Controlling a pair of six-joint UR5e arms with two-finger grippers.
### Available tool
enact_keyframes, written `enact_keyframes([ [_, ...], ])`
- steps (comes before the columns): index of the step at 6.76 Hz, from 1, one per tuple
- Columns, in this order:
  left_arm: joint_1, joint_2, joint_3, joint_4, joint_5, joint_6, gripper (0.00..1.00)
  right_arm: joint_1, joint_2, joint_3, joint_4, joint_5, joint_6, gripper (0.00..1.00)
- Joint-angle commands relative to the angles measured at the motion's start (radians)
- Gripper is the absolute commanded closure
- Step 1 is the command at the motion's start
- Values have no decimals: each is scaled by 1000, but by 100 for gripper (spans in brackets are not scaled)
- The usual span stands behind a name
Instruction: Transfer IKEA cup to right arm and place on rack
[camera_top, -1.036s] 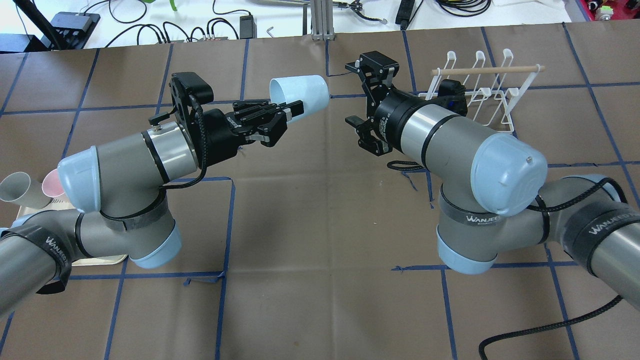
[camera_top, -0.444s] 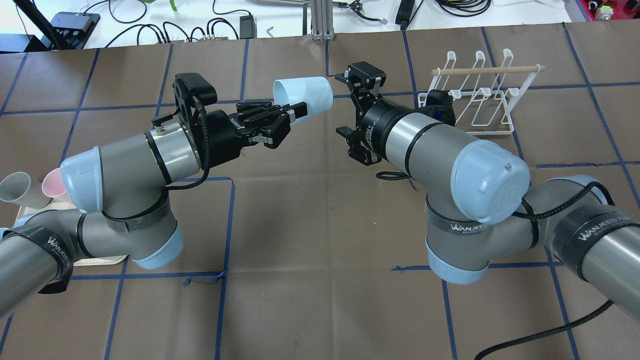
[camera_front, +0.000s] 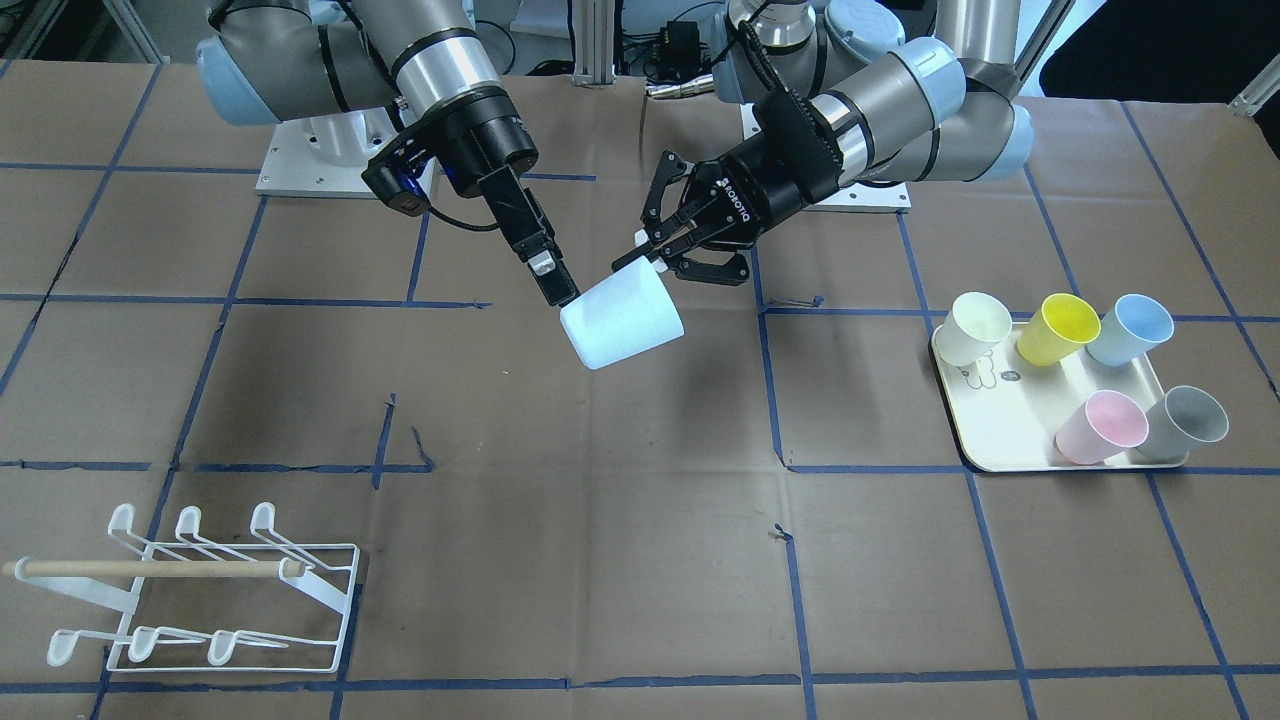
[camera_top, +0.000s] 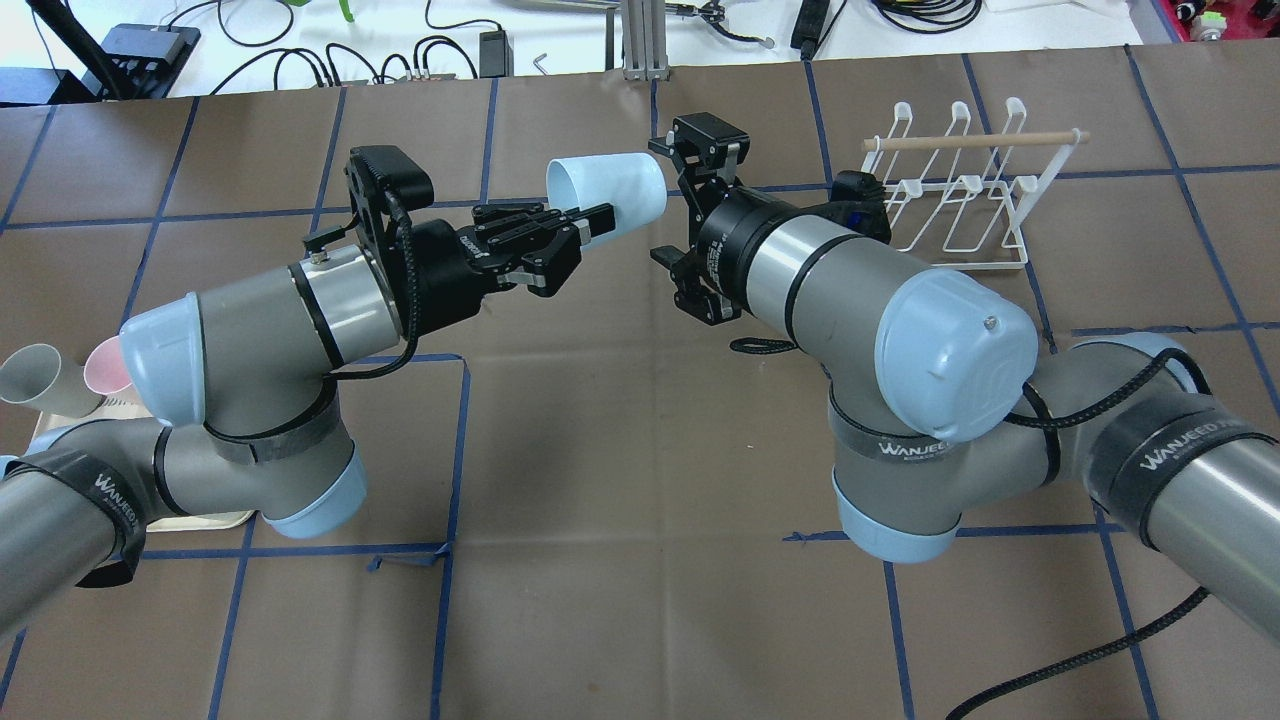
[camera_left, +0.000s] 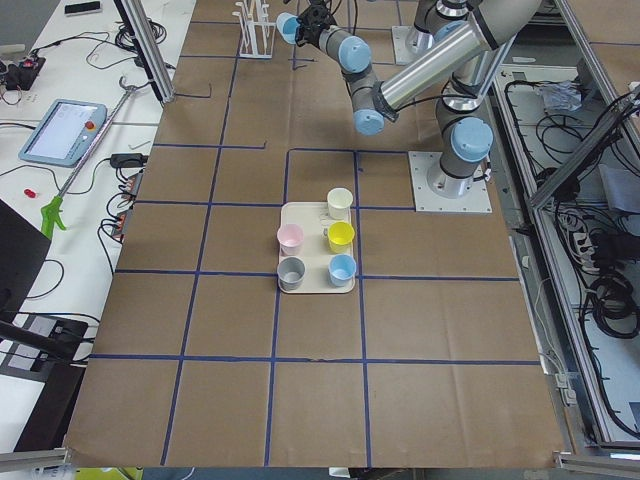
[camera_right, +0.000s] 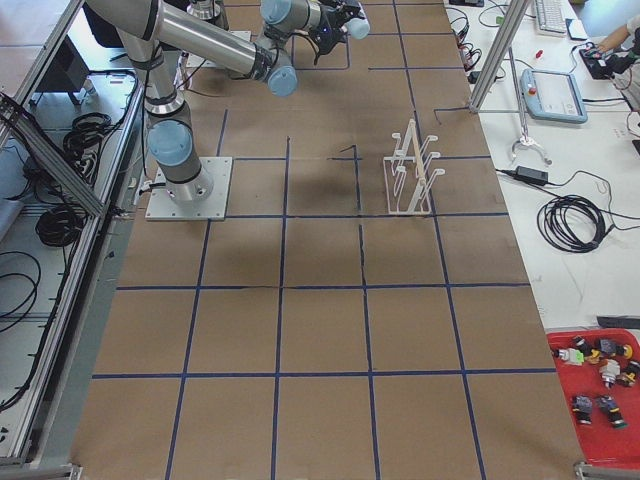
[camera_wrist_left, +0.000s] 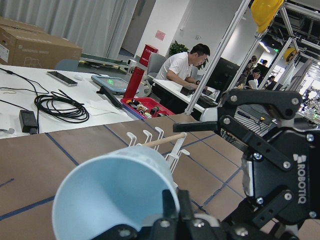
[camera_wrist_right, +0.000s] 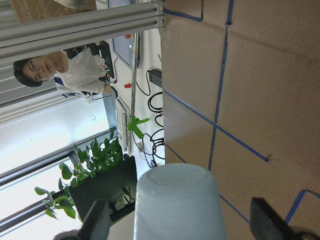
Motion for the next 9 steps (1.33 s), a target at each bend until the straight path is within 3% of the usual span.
enact_keyframes([
  [1,0,1,0,1,1,-9,96,9,37,-24,6,-1,-1,2],
  [3,0,0,0,1,1,-9,96,32,94,-90,6,-2,2,2],
  [5,0,0,0,1,1,-10,96,37,102,-97,6,1,13,6],
  [7,0,1,-2,1,0,-10,96,37,103,-95,4,7,8,21],
  [9,0,1,0,1,0,-10,96,37,103,-95,4,15,3,45],
])
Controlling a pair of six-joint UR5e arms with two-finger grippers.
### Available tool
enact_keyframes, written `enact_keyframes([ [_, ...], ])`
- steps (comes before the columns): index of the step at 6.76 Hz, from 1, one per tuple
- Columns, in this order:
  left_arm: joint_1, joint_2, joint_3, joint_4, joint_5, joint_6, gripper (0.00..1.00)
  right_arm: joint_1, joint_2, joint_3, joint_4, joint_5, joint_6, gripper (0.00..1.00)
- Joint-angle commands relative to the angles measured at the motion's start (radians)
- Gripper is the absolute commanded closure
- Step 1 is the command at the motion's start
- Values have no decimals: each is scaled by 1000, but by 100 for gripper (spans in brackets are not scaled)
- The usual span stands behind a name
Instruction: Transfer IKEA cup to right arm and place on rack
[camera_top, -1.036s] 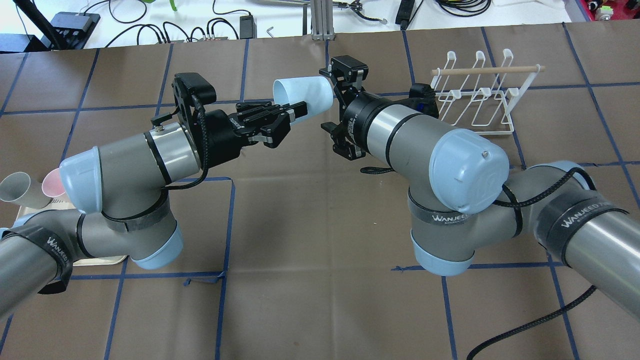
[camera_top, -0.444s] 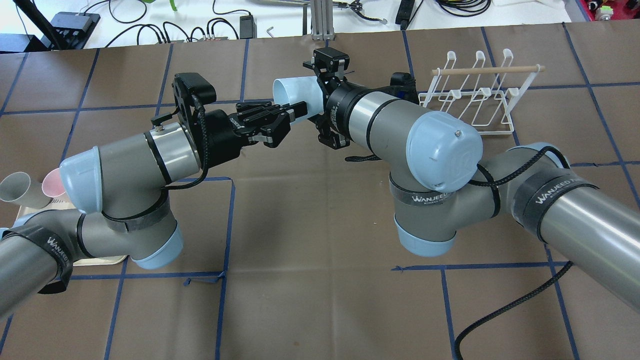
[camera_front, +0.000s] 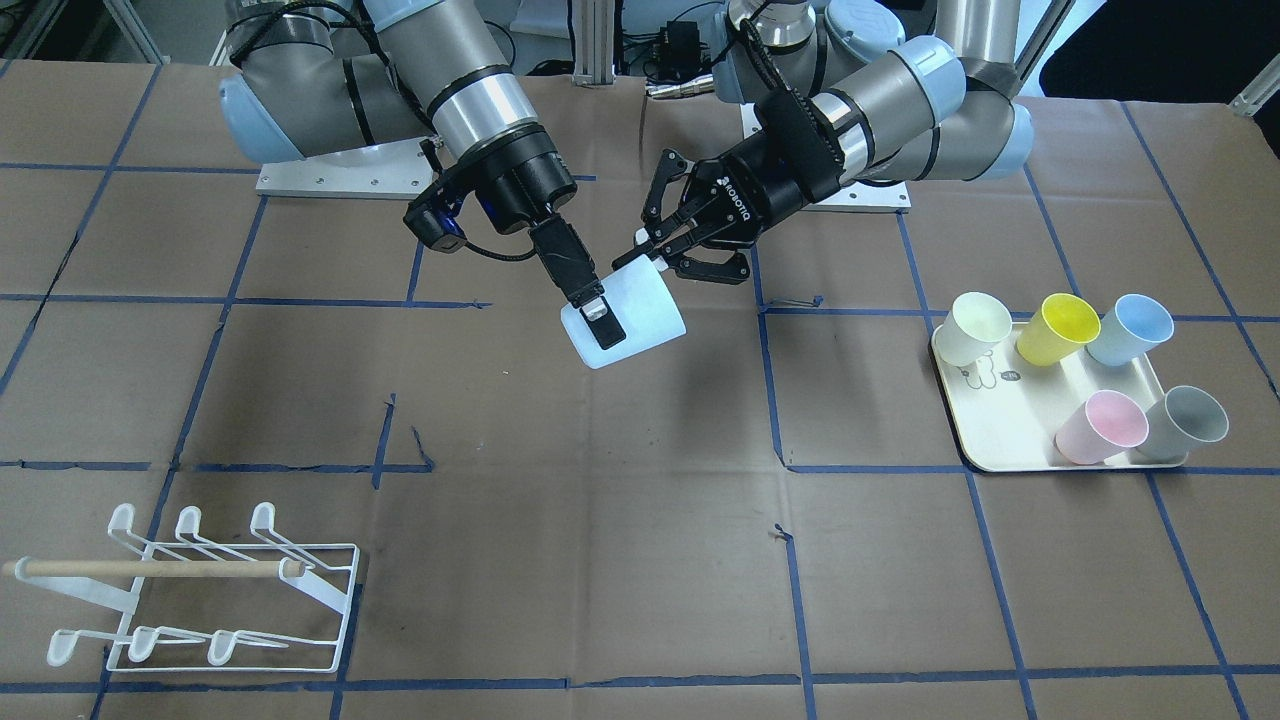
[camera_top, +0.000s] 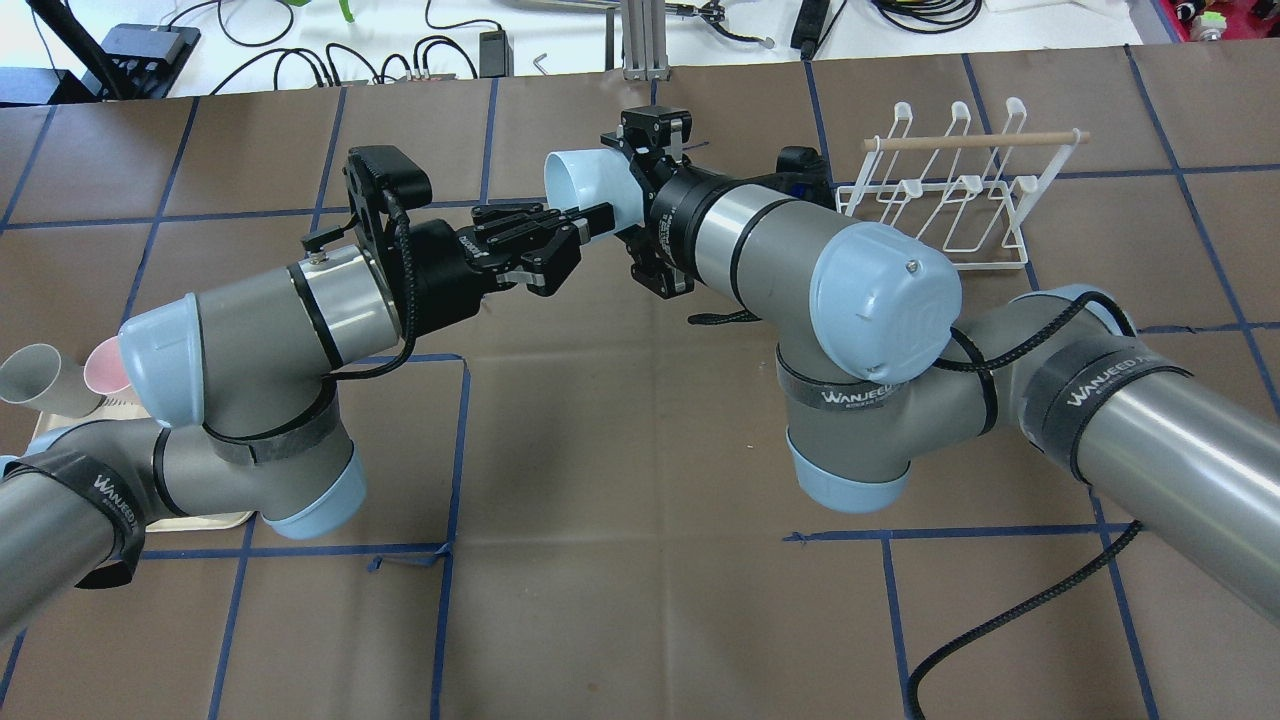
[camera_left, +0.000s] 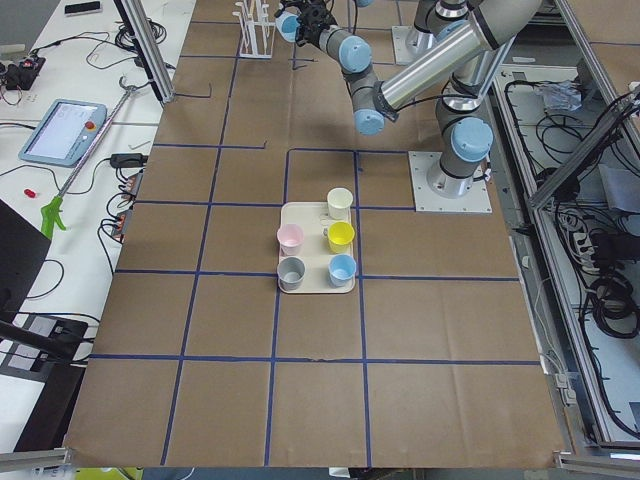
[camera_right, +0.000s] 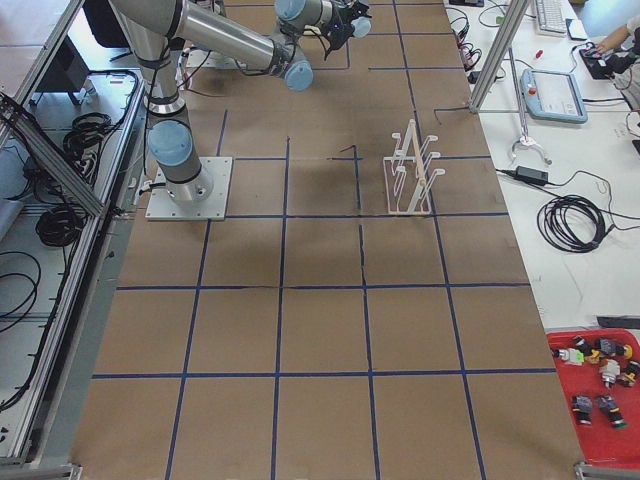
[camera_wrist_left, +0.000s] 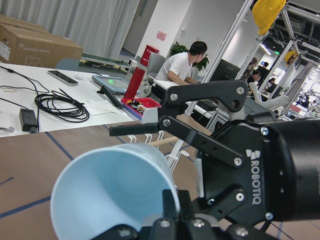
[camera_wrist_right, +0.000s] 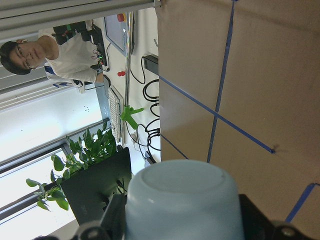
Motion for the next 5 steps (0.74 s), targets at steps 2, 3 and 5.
enact_keyframes([
  [2,1,5,3,0,4,-8,66,0,-1,0,-2,4,-5,61],
  [3,0,9,4,0,10,-15,36,0,-1,0,0,4,-5,64],
  [5,1,12,9,0,-2,-70,2,0,-3,0,0,4,0,68],
])
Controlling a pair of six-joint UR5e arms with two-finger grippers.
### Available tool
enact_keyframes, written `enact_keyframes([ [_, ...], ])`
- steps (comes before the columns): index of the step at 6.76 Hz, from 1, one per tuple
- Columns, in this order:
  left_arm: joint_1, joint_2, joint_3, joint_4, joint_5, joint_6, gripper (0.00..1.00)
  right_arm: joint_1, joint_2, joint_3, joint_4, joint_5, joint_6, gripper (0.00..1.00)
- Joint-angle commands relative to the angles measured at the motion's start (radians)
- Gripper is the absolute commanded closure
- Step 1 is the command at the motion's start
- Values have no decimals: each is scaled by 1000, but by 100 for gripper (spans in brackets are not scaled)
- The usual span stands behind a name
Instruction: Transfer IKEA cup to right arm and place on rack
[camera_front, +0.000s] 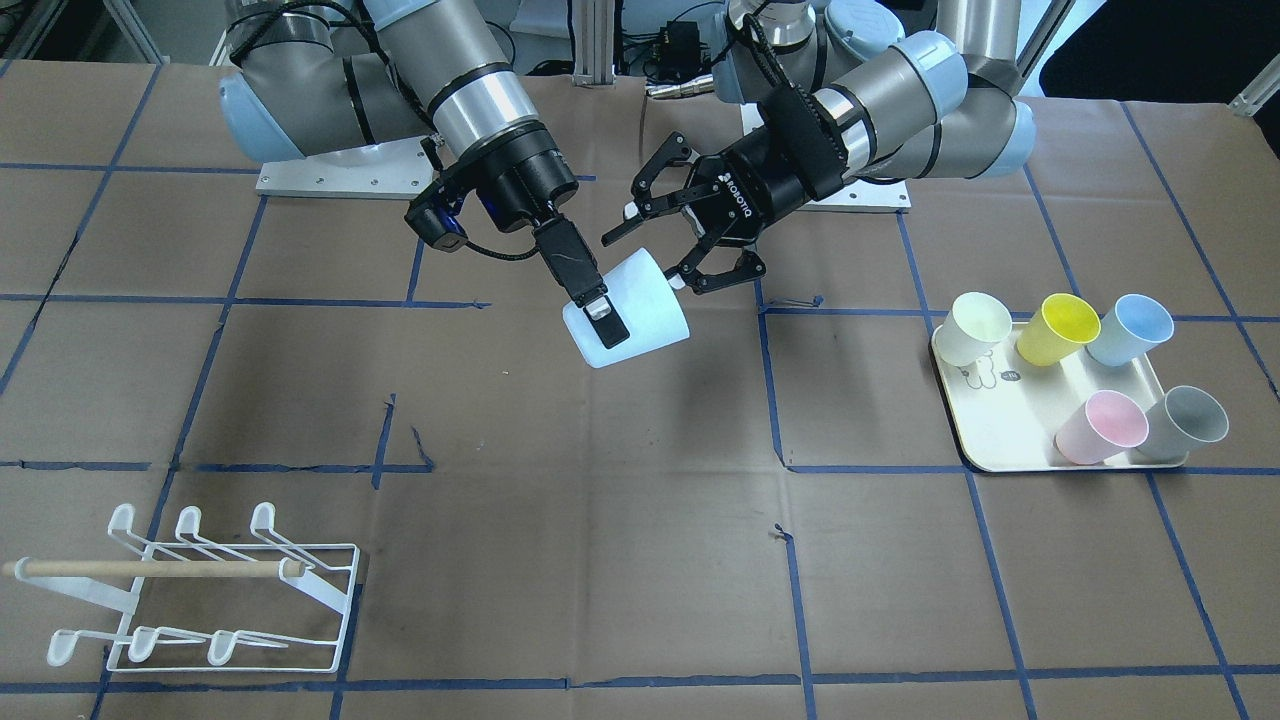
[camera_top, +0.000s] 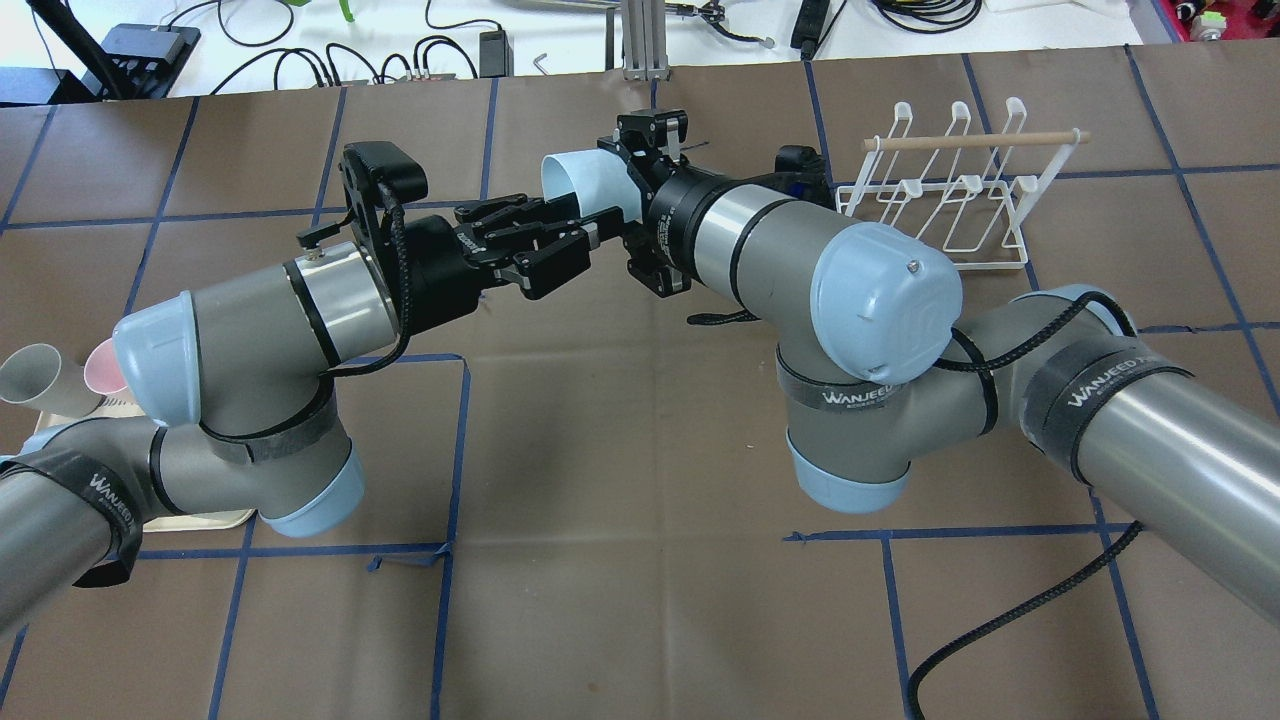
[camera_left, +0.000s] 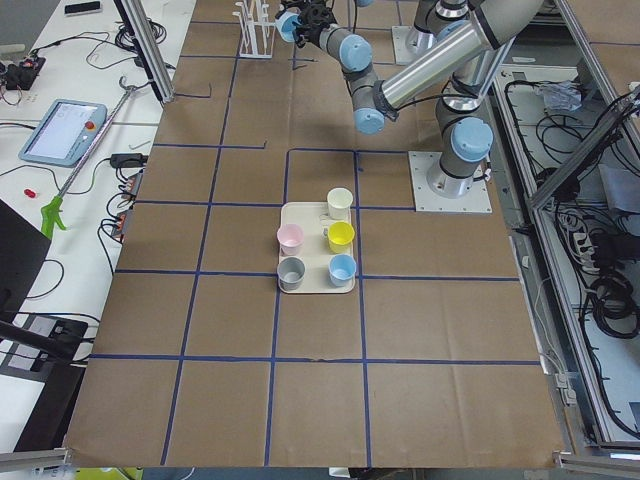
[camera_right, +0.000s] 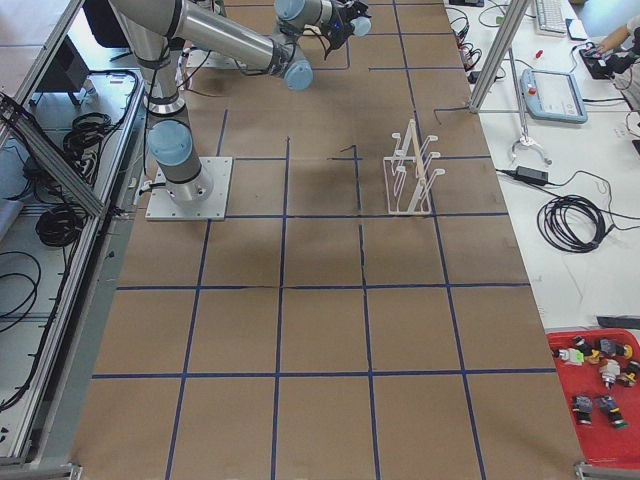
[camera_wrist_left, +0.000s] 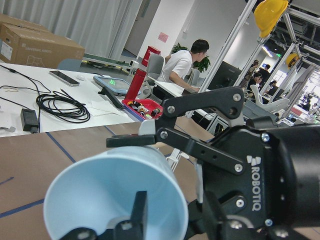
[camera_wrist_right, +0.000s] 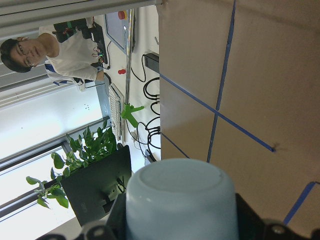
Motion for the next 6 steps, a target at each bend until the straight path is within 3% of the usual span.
enact_keyframes([
  [1,10,13,-2,-2,-4,-27,1,0,0,-2,-1,0,-2,70],
  [3,95,26,-2,-3,-11,-64,2,-20,9,-14,-11,-9,-19,70],
  [4,198,39,-2,-11,-94,-64,2,-65,20,-23,-14,-6,-96,71],
  [5,270,36,10,-26,-119,-65,2,-124,22,-41,-12,0,-237,80],
  [6,271,36,39,-110,-82,-70,2,-170,25,-58,-8,0,-402,81],
])
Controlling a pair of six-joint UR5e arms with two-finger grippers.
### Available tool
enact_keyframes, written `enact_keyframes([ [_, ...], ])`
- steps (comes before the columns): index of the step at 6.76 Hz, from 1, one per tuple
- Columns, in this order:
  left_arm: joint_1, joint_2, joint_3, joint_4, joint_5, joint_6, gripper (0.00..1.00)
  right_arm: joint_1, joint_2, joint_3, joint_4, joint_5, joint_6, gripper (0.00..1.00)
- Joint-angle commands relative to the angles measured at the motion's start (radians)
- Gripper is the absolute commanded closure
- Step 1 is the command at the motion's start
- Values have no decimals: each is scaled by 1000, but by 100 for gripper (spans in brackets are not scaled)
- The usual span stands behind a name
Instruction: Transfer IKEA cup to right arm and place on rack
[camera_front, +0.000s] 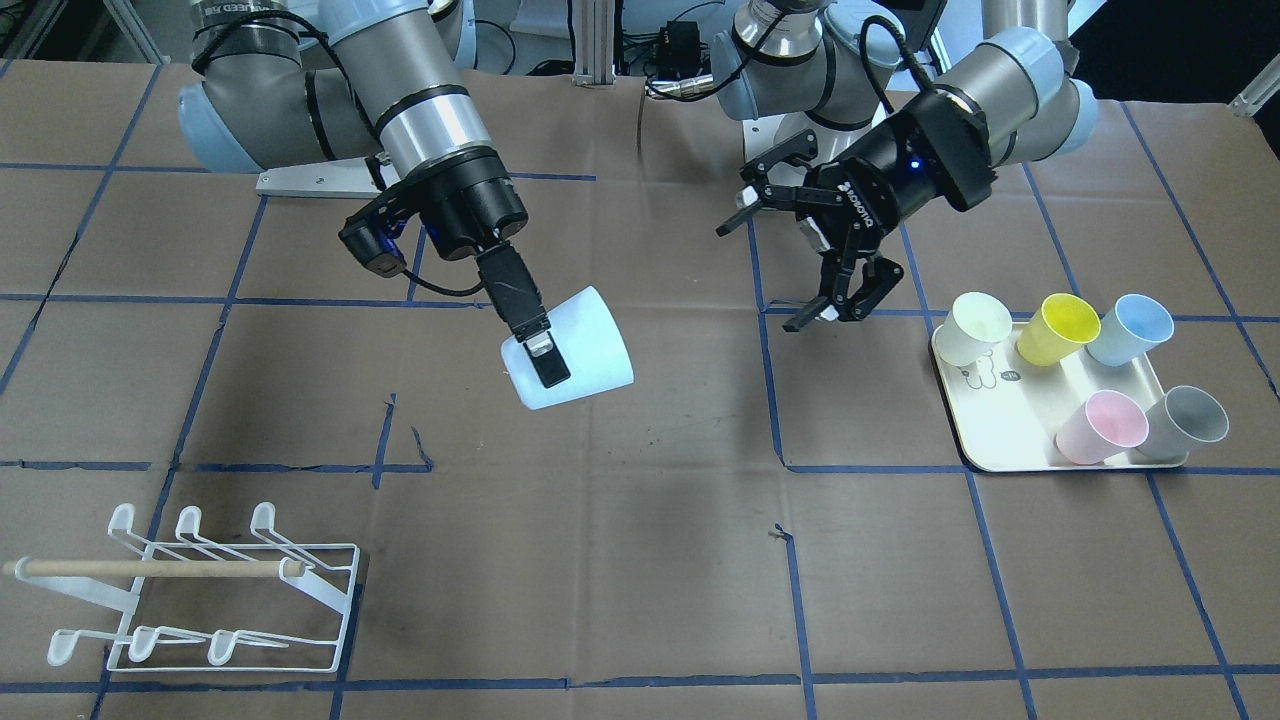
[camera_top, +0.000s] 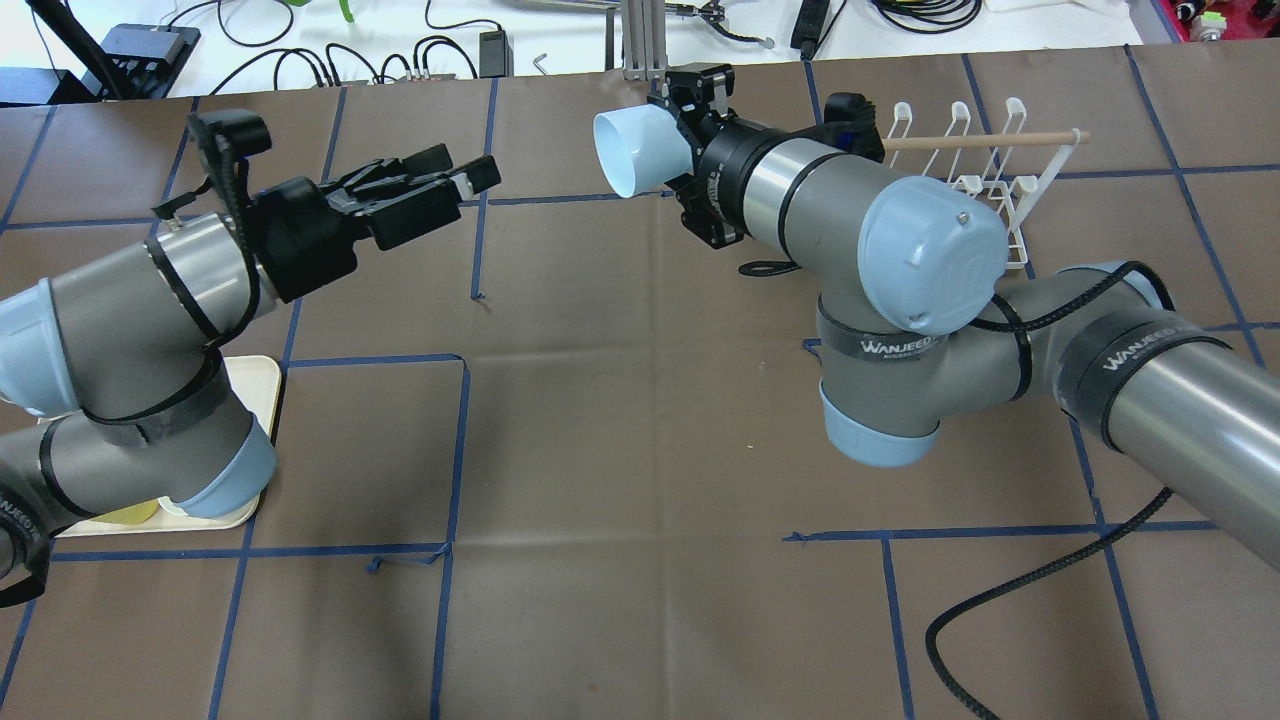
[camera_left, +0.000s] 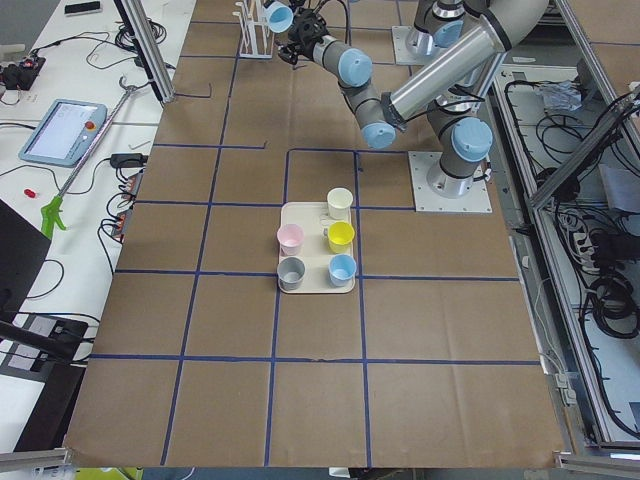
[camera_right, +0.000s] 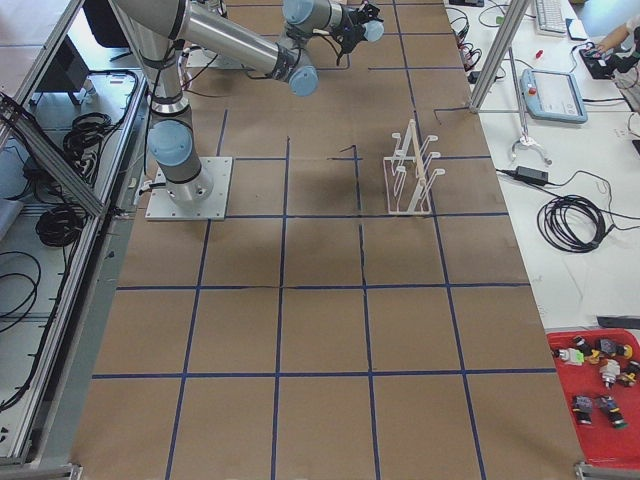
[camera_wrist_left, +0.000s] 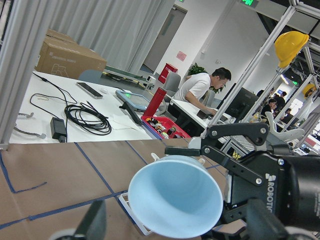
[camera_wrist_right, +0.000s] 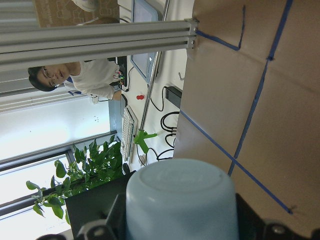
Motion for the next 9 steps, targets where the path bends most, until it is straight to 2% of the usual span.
enact_keyframes([
  [1,29,-4,79,-164,99,-4,2,-89,14,-34,13,-4,-365,81],
  [2,14,-13,136,-292,196,-3,2,-127,46,-54,4,-13,-561,86],
  [4,-111,-18,254,-583,577,-1,2,-213,68,-88,0,-25,-783,91],
  [5,-149,-6,337,-843,744,0,2,-247,100,-120,-10,-88,-972,91],
  [6,-153,-13,418,-1087,846,13,2,-282,163,-155,-94,-96,-1146,91],
  [7,-157,-15,474,-1269,910,13,2,-318,212,-174,-183,-98,-1284,91],
  [9,-211,-10,595,-1578,1052,46,2,-356,243,-184,-194,-99,-1450,91],
])
